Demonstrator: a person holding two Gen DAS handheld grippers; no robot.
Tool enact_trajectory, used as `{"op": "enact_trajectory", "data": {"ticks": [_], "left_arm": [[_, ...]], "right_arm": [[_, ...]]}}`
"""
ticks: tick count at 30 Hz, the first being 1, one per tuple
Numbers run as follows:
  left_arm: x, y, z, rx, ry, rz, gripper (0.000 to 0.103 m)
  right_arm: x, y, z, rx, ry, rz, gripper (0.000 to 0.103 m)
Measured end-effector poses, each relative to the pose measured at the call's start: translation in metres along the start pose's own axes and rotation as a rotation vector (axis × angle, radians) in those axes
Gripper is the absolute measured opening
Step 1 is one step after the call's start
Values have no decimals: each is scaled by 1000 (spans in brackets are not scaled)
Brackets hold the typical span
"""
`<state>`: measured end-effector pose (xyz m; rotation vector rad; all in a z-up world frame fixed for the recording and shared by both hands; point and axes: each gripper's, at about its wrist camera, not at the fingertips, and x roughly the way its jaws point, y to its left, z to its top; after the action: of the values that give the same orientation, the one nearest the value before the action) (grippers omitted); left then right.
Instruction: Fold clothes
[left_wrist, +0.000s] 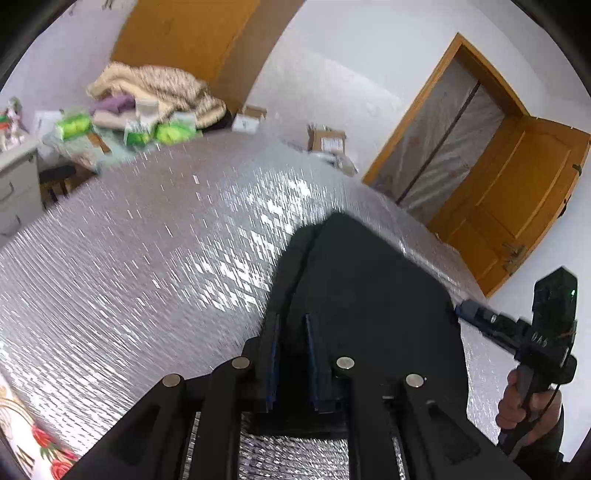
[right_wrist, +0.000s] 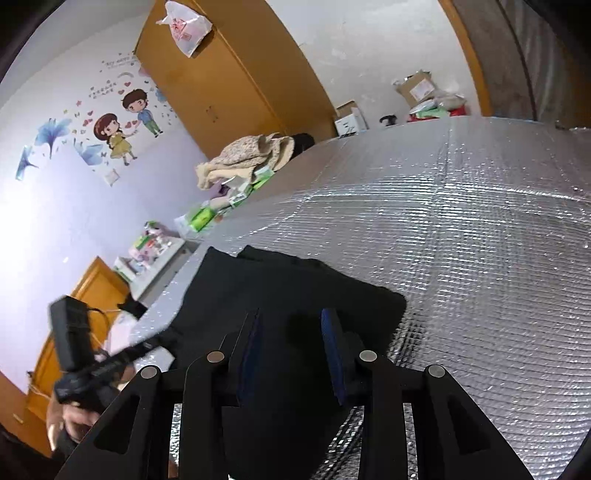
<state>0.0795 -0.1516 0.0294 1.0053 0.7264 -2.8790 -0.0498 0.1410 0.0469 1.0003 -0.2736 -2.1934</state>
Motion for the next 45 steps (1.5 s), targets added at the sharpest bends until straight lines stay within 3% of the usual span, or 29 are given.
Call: {"op": "enact_trajectory", "data": {"ticks": [2, 6, 12, 17, 22, 33, 41, 45], "left_arm": [[-6, -4, 7, 20, -35, 27, 14], [8, -31, 19, 112, -31, 3, 14], [33, -69, 37, 243, -23, -26, 14], [77, -81, 47, 289, 21, 25, 14], [103, -63, 34, 259, 68, 40, 13], [108, -52, 36, 211, 93, 36, 9], [74, -38, 26, 182, 70, 5, 5], [69, -30, 13, 186, 77, 20, 6]], "right_arm": [[1, -3, -1, 11, 0, -10, 34], [1, -7, -1, 30, -5, -32, 34], [4, -11, 2, 34, -6, -71, 18], [10, -12, 11, 9, -15, -114, 16], [24, -16, 13, -7, -3, -135, 15], [54, -27, 12, -27, 30, -165, 14], [7, -29, 10, 19, -8, -73, 18], [3, -15, -8, -15, 30, -33, 17]]}}
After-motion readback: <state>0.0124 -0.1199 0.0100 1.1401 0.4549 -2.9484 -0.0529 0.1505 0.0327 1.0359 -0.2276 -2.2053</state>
